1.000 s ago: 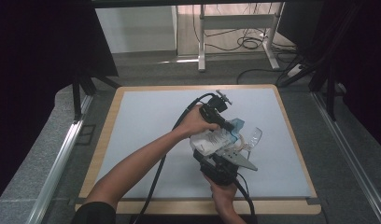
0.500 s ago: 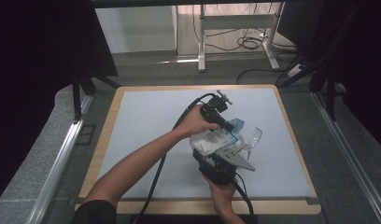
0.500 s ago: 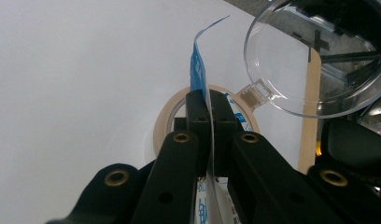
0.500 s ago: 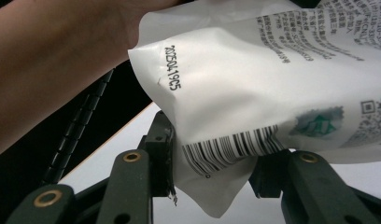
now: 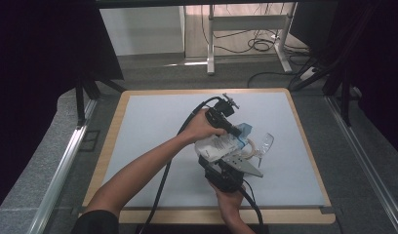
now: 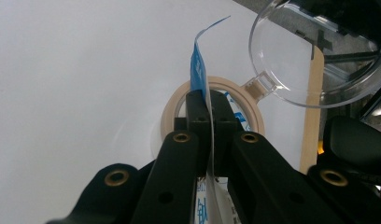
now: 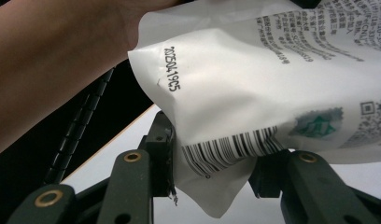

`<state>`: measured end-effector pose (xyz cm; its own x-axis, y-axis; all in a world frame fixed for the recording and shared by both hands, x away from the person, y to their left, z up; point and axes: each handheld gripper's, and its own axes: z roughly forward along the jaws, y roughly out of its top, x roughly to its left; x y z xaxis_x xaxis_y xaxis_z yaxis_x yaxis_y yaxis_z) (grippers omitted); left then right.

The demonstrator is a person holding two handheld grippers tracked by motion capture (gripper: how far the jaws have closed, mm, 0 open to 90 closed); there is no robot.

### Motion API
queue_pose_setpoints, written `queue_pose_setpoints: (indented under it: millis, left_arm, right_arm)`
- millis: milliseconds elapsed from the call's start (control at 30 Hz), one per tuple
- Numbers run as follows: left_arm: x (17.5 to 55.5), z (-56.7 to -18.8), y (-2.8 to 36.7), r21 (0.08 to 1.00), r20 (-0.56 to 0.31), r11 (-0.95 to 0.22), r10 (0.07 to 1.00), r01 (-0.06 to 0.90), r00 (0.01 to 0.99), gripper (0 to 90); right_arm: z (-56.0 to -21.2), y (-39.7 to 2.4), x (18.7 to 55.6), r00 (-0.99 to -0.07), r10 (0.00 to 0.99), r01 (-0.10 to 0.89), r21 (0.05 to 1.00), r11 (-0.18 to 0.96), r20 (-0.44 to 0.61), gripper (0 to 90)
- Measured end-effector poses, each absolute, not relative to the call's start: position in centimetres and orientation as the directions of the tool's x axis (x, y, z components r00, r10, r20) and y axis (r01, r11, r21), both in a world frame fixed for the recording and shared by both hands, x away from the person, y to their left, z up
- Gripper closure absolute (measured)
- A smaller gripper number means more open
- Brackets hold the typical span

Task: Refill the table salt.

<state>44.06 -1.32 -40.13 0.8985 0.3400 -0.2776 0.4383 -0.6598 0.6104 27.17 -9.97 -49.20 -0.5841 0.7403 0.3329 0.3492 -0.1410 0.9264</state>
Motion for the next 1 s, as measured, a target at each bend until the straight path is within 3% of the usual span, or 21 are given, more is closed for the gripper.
queue_pose_setpoints:
  millis: [1000]
  left_arm:
    - [44.24, -40.18, -0.97, 0.613, -0.284, -0.654, 0.343, 0.444, 0.895, 90.0]
  right_arm:
    - [-49.03, -10.15, 27.32, -0.597, 0.715, 0.367, 0.916, -0.161, 0.365, 59.5]
